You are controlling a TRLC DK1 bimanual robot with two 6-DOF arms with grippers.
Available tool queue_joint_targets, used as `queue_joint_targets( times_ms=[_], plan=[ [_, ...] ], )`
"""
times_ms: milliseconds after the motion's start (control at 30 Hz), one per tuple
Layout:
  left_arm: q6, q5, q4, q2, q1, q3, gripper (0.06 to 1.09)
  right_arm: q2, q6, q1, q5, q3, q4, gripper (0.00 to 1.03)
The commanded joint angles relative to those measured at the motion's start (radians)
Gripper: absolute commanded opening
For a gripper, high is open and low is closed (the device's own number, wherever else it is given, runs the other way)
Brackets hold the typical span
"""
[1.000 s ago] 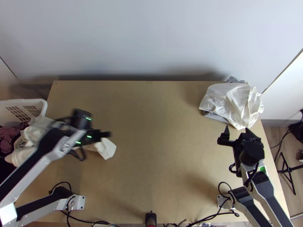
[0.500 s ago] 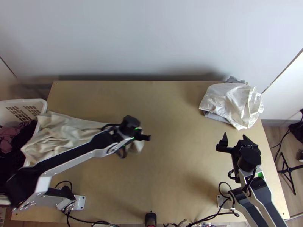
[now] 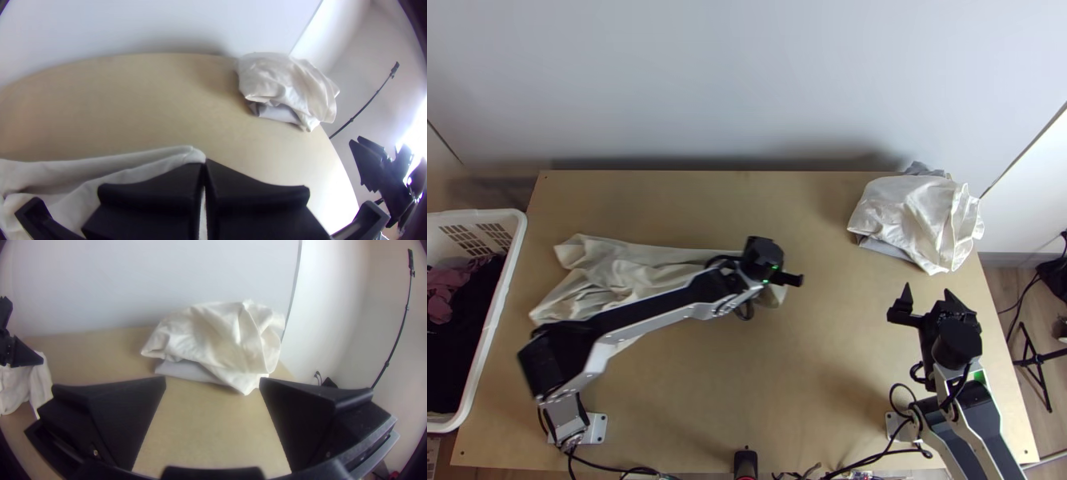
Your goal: Fold the t-shirt
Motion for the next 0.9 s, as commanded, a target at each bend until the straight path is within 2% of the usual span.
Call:
queue_joint_targets(
  times_ms=[0,267,467,667,867],
  plan=[
    [-0.031,-0.022,0.042,0.177,-0.056,0.195,0.10,-0.047,-0.002,-0.017,0.001,0.000,-0.017,0.98],
    [-0.044,-0.068,0.016,0.441,-0.098,0.563,0.10,-0.158,-0.005,-0.037,0.002,0.008,-0.103,0.98],
    [-0.060,-0.068,-0.033,0.600,-0.148,0.794,0.10,-0.245,-0.016,-0.045,0.002,0.008,-0.147,0.98],
    [-0.089,-0.068,-0.062,0.633,-0.182,0.813,0.10,-0.319,-0.028,-0.066,0.002,-0.006,-0.176,0.98],
    [-0.086,-0.071,-0.167,0.565,-0.095,0.803,0.10,-0.345,-0.025,-0.060,-0.001,-0.029,-0.196,0.98]
  ],
)
